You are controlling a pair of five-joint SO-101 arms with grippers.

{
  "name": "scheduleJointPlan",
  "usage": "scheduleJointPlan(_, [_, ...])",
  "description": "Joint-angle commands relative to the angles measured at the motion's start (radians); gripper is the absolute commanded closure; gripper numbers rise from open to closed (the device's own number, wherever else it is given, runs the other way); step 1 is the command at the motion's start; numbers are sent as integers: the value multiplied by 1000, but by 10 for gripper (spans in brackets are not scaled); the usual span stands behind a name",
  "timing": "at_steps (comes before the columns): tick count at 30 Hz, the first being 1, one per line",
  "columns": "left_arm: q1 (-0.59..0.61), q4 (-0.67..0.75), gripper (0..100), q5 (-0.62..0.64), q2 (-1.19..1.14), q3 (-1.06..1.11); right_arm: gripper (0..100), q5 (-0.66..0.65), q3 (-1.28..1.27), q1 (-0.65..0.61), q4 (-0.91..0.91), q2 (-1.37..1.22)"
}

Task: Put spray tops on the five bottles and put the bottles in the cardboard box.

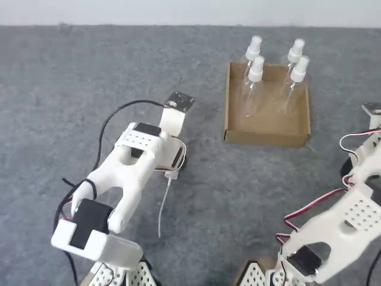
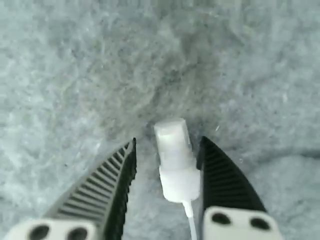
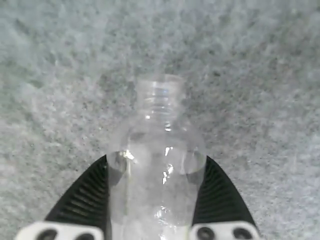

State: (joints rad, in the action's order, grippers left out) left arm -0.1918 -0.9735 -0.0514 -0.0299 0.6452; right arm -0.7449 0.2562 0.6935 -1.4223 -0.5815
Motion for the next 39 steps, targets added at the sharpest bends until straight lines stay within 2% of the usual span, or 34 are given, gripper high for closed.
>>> scheduleJointPlan(1, [-17,84,830,8,15,54,964,-12,68,-8,-13,21])
scheduleJointPlan(5, [-29,78,838,8,12,56,965,-12,68,-8,-7,22])
scheduleJointPlan(17, [-25,71,969,8,37,42,962,-14,68,-10,-13,25])
scheduleJointPlan(20, [-21,21,976,46,126,25,925,-14,68,-12,-13,47])
scheduleJointPlan(25, [-28,-100,974,104,408,13,851,-12,68,-15,-58,124])
scheduleJointPlan(31, [-23,-170,974,114,635,24,763,-8,68,-53,-91,166])
scheduleJointPlan(34, [-23,-167,974,114,652,53,733,-6,68,-81,-101,166])
scheduleJointPlan(39, [-21,-58,974,114,655,180,731,-6,80,-101,-99,182])
